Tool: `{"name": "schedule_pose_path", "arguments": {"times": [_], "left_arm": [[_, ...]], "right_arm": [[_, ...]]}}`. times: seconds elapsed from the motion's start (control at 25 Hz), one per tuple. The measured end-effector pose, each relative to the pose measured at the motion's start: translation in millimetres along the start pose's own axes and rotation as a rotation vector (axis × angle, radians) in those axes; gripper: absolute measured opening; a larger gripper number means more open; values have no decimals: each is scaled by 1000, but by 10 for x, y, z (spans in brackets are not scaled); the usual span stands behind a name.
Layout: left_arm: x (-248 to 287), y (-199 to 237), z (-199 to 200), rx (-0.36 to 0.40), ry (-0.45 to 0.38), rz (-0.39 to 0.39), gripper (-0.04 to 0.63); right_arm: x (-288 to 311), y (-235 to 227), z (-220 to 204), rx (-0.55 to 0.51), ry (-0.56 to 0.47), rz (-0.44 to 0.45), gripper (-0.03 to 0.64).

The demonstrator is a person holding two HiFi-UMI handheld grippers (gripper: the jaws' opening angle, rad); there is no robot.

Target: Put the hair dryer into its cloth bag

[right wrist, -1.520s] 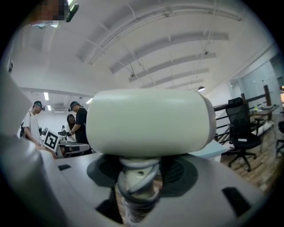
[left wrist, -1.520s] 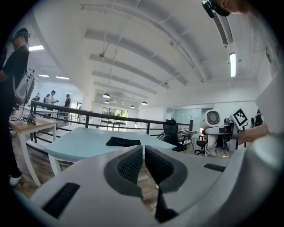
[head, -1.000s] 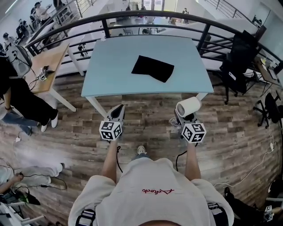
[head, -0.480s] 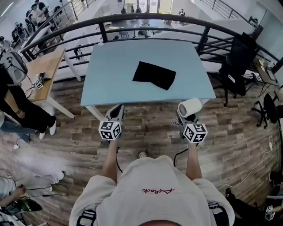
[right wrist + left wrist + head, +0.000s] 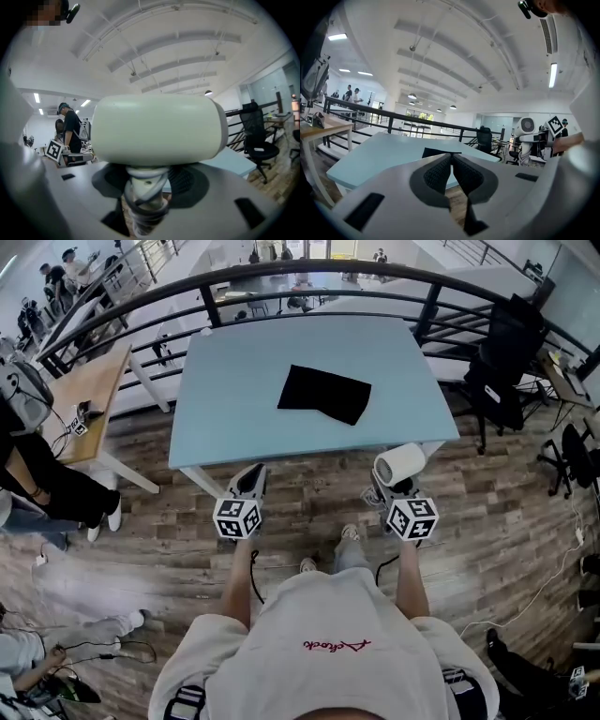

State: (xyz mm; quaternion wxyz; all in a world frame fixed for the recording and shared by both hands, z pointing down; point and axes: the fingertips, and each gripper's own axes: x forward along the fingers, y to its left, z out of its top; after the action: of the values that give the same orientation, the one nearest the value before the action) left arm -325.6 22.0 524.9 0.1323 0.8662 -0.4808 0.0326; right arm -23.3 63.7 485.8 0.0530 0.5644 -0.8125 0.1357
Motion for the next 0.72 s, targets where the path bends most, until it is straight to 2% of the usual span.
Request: {"name": "schedule_pose_path", "arguments": {"times": [0.24, 0.72], "left_arm": [[350, -30, 75, 24, 7, -12, 23], [1478, -134, 217, 49, 47, -45, 23]], "right_arm": [[182, -239, 6, 16, -6, -3, 242], [875, -1108, 233, 44, -2, -4, 242]]}}
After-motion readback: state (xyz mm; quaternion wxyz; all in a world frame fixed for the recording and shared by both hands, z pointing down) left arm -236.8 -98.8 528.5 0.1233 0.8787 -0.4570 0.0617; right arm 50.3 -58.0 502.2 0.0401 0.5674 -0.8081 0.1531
